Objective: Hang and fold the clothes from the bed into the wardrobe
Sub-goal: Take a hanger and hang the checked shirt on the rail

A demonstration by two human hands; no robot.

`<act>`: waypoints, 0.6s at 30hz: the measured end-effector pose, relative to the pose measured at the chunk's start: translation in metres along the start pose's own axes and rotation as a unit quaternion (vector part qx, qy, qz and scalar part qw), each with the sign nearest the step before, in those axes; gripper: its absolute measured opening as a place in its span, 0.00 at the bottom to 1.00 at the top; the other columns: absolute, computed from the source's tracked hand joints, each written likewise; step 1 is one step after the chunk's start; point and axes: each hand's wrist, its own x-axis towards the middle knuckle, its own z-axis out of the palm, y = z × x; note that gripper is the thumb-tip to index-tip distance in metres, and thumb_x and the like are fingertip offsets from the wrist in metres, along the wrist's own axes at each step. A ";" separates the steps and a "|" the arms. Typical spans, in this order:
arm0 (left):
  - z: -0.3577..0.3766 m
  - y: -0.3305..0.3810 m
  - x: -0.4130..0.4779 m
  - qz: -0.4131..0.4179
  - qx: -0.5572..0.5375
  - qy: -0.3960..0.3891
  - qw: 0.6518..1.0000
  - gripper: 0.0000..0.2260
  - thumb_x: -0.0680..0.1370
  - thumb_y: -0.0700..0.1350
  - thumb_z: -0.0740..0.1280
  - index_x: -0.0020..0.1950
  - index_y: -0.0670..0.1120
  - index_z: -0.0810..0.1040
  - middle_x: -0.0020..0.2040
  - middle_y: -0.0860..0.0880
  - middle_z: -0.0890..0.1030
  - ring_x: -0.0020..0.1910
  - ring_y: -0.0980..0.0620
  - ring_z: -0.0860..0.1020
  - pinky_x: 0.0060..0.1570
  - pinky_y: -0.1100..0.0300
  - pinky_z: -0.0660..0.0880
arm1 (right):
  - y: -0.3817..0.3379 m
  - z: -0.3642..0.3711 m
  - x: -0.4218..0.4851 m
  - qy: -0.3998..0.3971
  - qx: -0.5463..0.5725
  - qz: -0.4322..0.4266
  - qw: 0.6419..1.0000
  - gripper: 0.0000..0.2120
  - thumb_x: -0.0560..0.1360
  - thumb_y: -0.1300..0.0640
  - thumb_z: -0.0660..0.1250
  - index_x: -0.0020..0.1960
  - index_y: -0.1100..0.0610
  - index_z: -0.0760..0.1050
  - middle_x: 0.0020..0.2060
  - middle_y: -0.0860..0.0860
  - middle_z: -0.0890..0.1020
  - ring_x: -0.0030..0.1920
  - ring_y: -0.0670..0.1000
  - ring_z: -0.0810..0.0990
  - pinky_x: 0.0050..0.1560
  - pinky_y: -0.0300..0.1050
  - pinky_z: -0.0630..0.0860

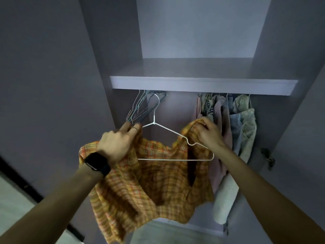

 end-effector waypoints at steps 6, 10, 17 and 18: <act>0.013 -0.018 0.001 -0.073 0.058 -0.067 0.993 0.22 0.83 0.46 0.54 0.77 0.54 0.55 0.67 0.49 0.66 0.48 0.39 0.82 0.42 0.47 0.77 | -0.026 -0.020 -0.003 0.038 -0.104 -0.056 0.992 0.05 0.78 0.54 0.64 0.49 0.49 0.78 0.41 0.45 0.81 0.41 0.45 0.78 0.41 0.35 0.72; 0.012 -0.007 0.007 -0.078 0.067 -0.066 0.993 0.22 0.83 0.45 0.55 0.77 0.53 0.55 0.69 0.48 0.65 0.49 0.39 0.82 0.42 0.47 0.77 | -0.026 -0.015 -0.011 0.034 -0.121 -0.043 0.991 0.04 0.80 0.53 0.63 0.51 0.48 0.77 0.46 0.50 0.81 0.40 0.42 0.78 0.39 0.32 0.72; 0.020 0.065 0.015 0.093 0.101 0.005 0.990 0.22 0.76 0.42 0.62 0.69 0.44 0.61 0.58 0.44 0.79 0.29 0.45 0.81 0.22 0.58 0.69 | -0.072 0.016 -0.022 0.062 0.061 0.018 0.996 0.04 0.79 0.57 0.63 0.48 0.53 0.77 0.45 0.52 0.81 0.42 0.50 0.79 0.43 0.46 0.74; 0.023 0.062 0.017 0.086 0.106 -0.012 0.991 0.22 0.78 0.43 0.59 0.71 0.44 0.59 0.62 0.44 0.76 0.33 0.44 0.82 0.24 0.56 0.70 | -0.078 0.010 -0.027 0.078 0.106 0.008 0.991 0.05 0.79 0.59 0.64 0.47 0.53 0.77 0.39 0.47 0.82 0.38 0.46 0.79 0.39 0.42 0.74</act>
